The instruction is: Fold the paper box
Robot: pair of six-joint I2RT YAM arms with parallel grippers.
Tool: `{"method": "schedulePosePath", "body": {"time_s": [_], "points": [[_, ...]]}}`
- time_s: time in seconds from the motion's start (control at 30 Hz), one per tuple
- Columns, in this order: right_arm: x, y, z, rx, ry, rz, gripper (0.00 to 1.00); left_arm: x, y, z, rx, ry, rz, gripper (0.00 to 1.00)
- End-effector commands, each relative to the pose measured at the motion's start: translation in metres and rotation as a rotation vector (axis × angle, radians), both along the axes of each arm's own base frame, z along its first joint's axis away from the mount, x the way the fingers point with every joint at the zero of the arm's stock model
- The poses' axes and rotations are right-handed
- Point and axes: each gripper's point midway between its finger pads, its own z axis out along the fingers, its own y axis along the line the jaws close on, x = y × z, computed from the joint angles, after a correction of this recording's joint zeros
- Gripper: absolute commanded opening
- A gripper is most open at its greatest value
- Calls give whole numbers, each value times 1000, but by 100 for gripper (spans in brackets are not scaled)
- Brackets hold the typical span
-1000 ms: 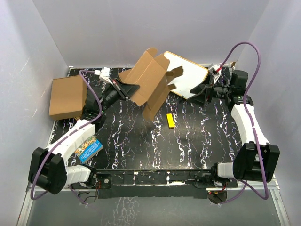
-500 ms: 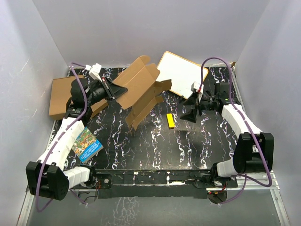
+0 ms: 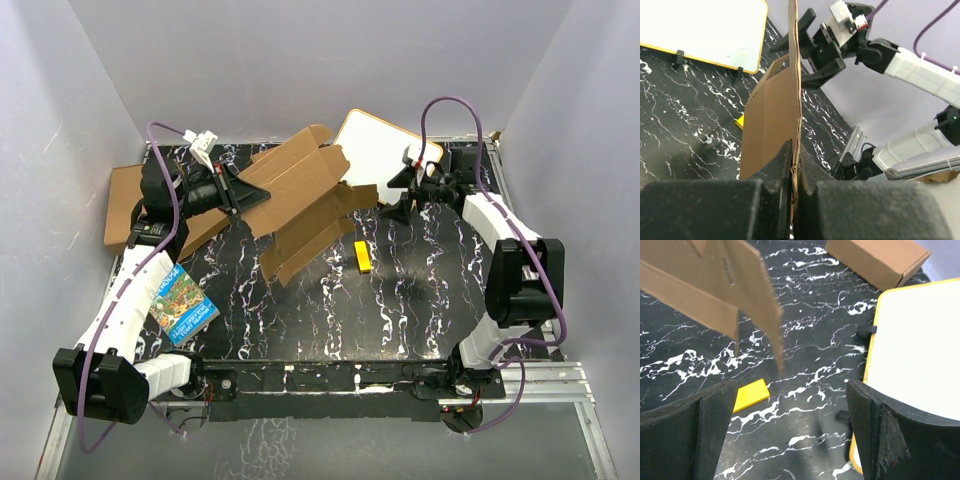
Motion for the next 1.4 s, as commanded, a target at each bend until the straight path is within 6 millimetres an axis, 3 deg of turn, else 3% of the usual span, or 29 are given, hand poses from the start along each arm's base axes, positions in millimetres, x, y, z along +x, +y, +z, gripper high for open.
{"method": "schedulePosePath", "body": {"time_s": [0.0, 0.13, 0.23, 0.3, 0.4, 0.5, 0.77, 1.03, 1.27, 1.37], "points": [[11, 21, 41, 49, -181, 133, 99, -10, -4, 20, -37, -57, -75, 0], [9, 41, 34, 20, -185, 140, 93, -11, -4, 19, -38, -55, -89, 0], [5, 43, 36, 32, -179, 159, 80, -12, -3, 17, -29, -58, -93, 0], [3, 44, 37, 31, -183, 168, 63, -11, -3, 14, -20, -60, -91, 0], [0, 43, 38, 25, -187, 170, 30, -8, -1, 7, 11, -74, -79, 0], [-3, 44, 37, 22, -171, 162, 12, -3, 5, -3, 85, -137, -49, 0], [3, 77, 5, -2, -66, 20, 8, 9, 24, -58, 316, -258, 19, 0], [25, 85, -55, -53, 97, -101, 8, 16, 45, -109, 484, -262, 88, 0], [14, 97, -74, -50, 135, -62, 9, 18, 48, -140, 540, -230, 84, 0], [5, 100, -79, -45, 149, -33, 9, 14, 43, -142, 518, -241, 59, 0]]}}
